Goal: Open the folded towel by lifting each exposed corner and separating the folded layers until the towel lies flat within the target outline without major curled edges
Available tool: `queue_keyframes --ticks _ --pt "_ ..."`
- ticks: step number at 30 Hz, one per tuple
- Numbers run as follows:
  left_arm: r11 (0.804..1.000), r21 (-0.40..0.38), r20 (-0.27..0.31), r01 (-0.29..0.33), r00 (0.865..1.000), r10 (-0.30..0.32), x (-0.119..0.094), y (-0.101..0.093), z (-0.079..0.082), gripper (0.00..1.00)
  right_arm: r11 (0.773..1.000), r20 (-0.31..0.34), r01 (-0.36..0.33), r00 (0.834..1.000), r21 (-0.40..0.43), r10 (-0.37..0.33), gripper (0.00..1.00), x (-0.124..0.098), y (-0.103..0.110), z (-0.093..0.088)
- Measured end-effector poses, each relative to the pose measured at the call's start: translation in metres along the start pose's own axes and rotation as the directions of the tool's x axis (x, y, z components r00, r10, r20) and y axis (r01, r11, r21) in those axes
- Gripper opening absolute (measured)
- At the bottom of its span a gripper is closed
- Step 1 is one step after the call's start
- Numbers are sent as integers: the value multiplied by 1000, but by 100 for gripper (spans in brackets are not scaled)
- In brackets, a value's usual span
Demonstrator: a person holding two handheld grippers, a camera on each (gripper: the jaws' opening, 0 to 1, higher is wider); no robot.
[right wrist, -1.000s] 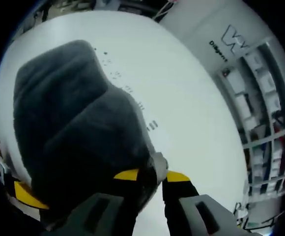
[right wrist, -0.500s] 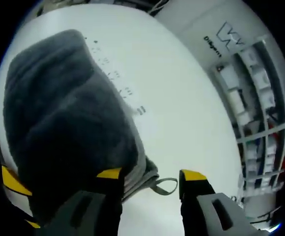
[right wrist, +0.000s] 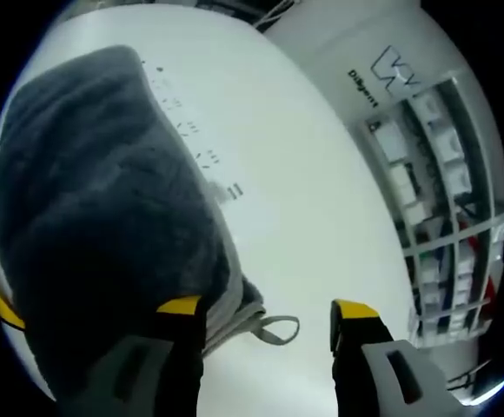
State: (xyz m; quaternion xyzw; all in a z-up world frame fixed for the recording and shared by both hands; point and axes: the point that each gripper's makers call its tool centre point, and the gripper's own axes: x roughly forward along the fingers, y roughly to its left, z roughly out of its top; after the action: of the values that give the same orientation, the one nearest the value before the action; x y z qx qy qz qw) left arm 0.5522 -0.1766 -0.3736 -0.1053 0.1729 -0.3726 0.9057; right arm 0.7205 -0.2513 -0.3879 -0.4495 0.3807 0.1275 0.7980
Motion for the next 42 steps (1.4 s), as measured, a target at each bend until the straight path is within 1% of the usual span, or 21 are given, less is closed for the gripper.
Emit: queue_keyframes --ticks 3,6,8,10,12,13,14,16,18,21,23,24,26,30,32,33,35,38,39,40,42 --pt "1000 3 -1 4 1000 -4 -8 0 3 39 1000 10 1 1000 1 -1 54 2 -2 2" --pt "1000 -11 3 -4 1000 4 -17 7 4 40 999 54 2 999 38 -4 60 0 -8 4" --pt "1000 -19 -2 -7 1000 7 -22 14 3 42 995 79 5 997 98 -12 69 -6 -13 0" --pt "1000 -14 3 -23 1000 23 -29 22 6 44 995 116 3 993 105 -15 79 -14 -18 1" --pt "998 -11 22 -56 998 56 -41 40 16 45 980 204 9 978 198 -50 79 -29 -33 6" --pt "998 -6 29 -69 997 69 -46 45 20 46 975 222 9 973 222 -60 80 -35 -37 6" --pt "995 2 48 -95 994 95 -54 53 28 49 968 244 8 967 251 -71 84 -43 -43 7" --pt "985 83 124 -148 983 138 -78 68 56 63 942 334 -1 935 337 -118 100 -65 -58 13" --pt "973 126 152 -193 973 173 -92 79 71 80 915 352 20 920 402 -175 100 -82 -71 10" --pt "954 188 192 -234 961 198 -112 92 92 98 872 393 9 891 489 -229 100 -102 -80 8" --pt "933 231 200 -275 952 231 -138 111 106 100 842 453 -33 854 539 -256 100 -122 -87 7" --pt "926 242 204 -290 948 244 -147 124 119 100 837 462 -36 846 546 -265 100 -130 -88 5" --pt "912 265 211 -314 942 262 -159 135 124 100 827 480 -47 832 560 -278 100 -144 -85 -1" --pt "922 248 216 -298 944 248 -177 151 130 100 816 490 -59 824 575 -284 100 -169 -69 -14" --pt "924 237 220 -298 943 248 -187 160 130 100 810 527 -79 795 581 -300 100 -187 -60 -17" --pt "923 235 220 -304 942 254 -191 164 130 100 810 535 -83 789 581 -303 100 -192 -57 -18" --pt "922 235 225 -308 940 257 -200 169 129 100 804 556 -86 765 589 -325 100 -207 -46 -25" --pt "926 225 254 -303 936 244 -210 176 131 98 803 571 -85 747 590 -340 100 -220 -29 -35" --pt "926 228 259 -303 935 242 -213 177 130 98 802 580 -86 736 591 -348 100 -223 -23 -38" --pt "923 233 259 -306 935 244 -216 173 126 98 803 586 -85 730 590 -353 100 -225 -15 -43" --pt "913 254 254 -318 933 255 -225 174 119 98 807 580 -71 733 587 -357 100 -223 -6 -49"
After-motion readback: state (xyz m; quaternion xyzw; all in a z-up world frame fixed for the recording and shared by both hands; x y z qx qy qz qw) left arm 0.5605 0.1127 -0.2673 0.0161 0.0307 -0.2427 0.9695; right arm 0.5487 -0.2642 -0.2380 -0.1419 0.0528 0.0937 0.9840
